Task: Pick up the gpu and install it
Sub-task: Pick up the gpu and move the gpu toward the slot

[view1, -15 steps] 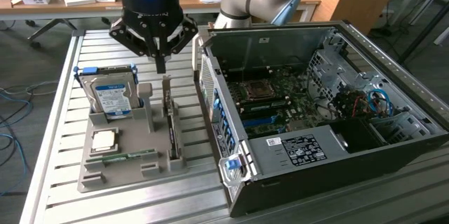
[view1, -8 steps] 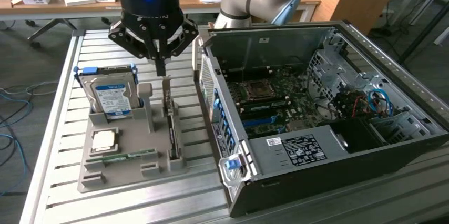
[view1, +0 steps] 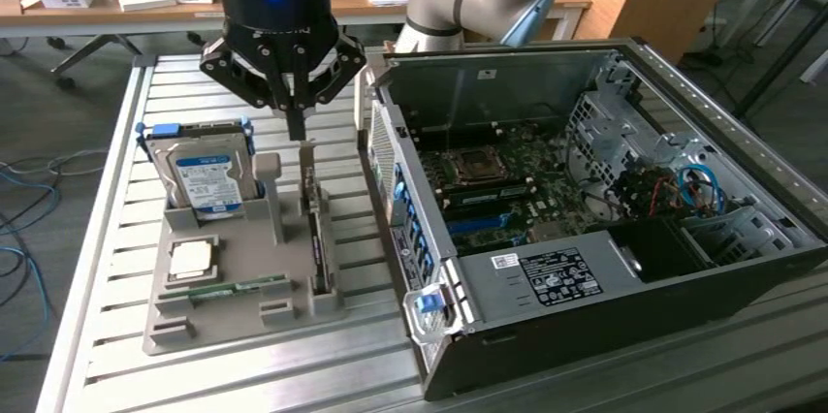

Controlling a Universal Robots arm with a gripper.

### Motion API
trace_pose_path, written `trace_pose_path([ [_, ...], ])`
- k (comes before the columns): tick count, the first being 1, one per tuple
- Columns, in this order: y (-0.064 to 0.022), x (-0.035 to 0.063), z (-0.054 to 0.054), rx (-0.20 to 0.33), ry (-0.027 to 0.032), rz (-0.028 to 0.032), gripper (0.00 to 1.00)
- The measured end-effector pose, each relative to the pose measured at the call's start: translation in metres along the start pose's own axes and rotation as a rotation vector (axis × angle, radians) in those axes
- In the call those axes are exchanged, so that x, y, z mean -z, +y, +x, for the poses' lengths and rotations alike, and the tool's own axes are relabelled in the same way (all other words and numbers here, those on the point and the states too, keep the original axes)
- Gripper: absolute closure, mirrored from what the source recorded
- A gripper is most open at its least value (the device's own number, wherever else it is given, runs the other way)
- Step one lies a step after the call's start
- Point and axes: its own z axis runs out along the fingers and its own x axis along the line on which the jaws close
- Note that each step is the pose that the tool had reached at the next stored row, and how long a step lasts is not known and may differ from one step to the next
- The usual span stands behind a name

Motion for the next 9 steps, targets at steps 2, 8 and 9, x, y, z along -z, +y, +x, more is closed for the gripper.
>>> trace_pose_path([
  [2, 0.0000, 0.0000, 0.0000, 0.000, 0.0000, 0.0000, 0.89],
  [8, 0.0000, 0.0000, 0.0000, 0.000, 0.0000, 0.0000, 0.77],
  [9, 0.0000, 0.0000, 0.0000, 0.000, 0.0001, 0.0000, 0.77],
])
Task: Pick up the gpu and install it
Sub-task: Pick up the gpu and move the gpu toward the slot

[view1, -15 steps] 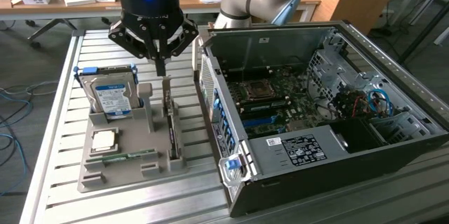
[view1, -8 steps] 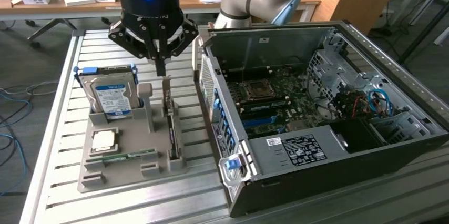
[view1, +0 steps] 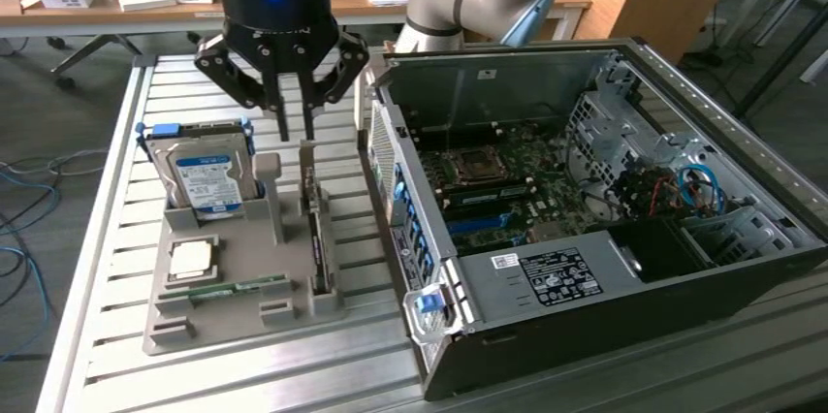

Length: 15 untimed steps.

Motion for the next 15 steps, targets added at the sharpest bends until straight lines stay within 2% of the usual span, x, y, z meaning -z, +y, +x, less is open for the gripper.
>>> trace_pose_path([
  [1, 0.0000, 0.0000, 0.0000, 0.000, 0.0000, 0.0000, 0.71],
  [2, 0.0000, 0.0000, 0.0000, 0.000, -0.0001, 0.0000, 0.71],
  [3, 0.0000, 0.0000, 0.0000, 0.000, 0.0000, 0.0000, 0.64],
  [15, 0.0000, 0.0000, 0.0000, 0.000, 0.0000, 0.0000, 0.64],
])
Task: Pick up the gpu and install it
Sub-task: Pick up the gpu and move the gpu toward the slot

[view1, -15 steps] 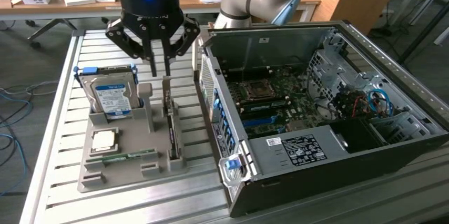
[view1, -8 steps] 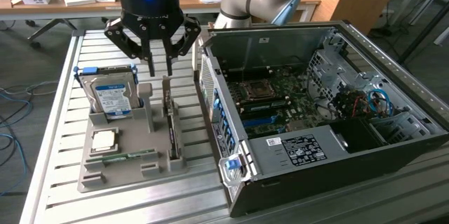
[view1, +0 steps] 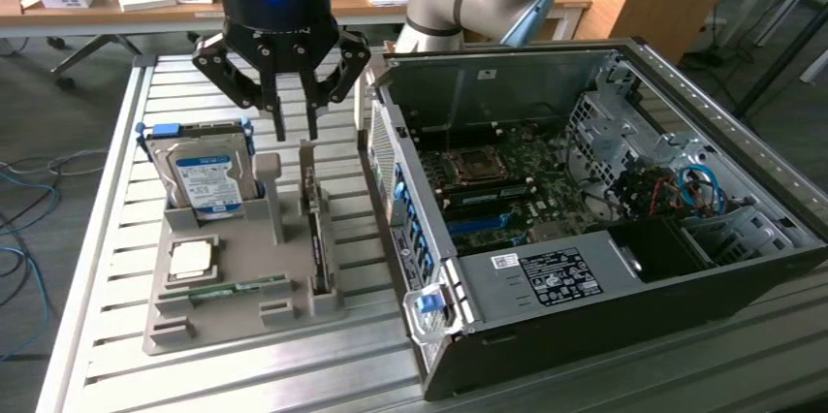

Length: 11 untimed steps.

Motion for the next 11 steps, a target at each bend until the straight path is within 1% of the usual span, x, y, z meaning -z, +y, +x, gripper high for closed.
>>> trace_pose_path([
  [6, 0.0000, 0.0000, 0.0000, 0.000, 0.0000, 0.0000, 0.63],
  [7, 0.0000, 0.0000, 0.0000, 0.000, 0.0000, 0.0000, 0.57],
  [11, 0.0000, 0.0000, 0.0000, 0.000, 0.0000, 0.0000, 0.57],
])
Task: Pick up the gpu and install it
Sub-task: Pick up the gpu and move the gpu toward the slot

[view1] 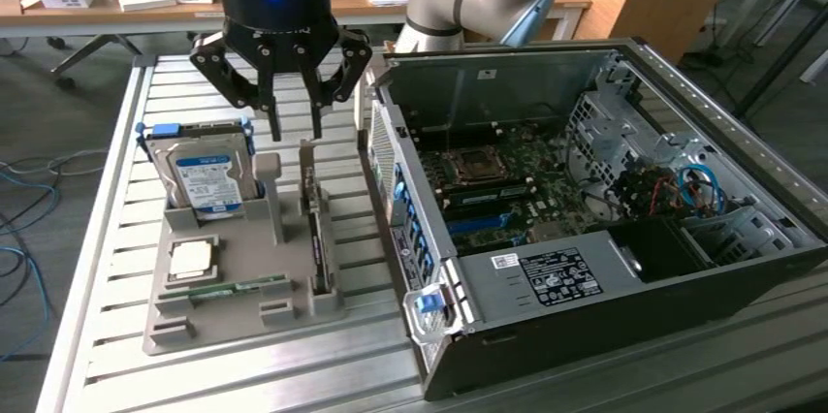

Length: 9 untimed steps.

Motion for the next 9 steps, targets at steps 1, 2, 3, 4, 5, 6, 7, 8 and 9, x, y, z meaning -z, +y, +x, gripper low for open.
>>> trace_pose_path([
  [1, 0.0000, 0.0000, 0.0000, 0.000, 0.0001, 0.0001, 0.57],
  [2, 0.0000, 0.0000, 0.0000, 0.000, 0.0000, 0.0000, 0.57],
  [3, 0.0000, 0.0000, 0.0000, 0.000, 0.0000, 0.0000, 0.57],
  [4, 0.0000, 0.0000, 0.0000, 0.000, 0.0000, 0.0000, 0.57],
  [5, 0.0000, 0.0000, 0.0000, 0.000, 0.0000, 0.0000, 0.57],
  [6, 0.0000, 0.0000, 0.0000, 0.000, 0.0000, 0.0000, 0.57],
  [7, 0.0000, 0.0000, 0.0000, 0.000, 0.0000, 0.0000, 0.57],
  [8, 0.0000, 0.0000, 0.0000, 0.000, 0.0000, 0.0000, 0.57],
  [9, 0.0000, 0.0000, 0.0000, 0.000, 0.0000, 0.0000, 0.57],
])
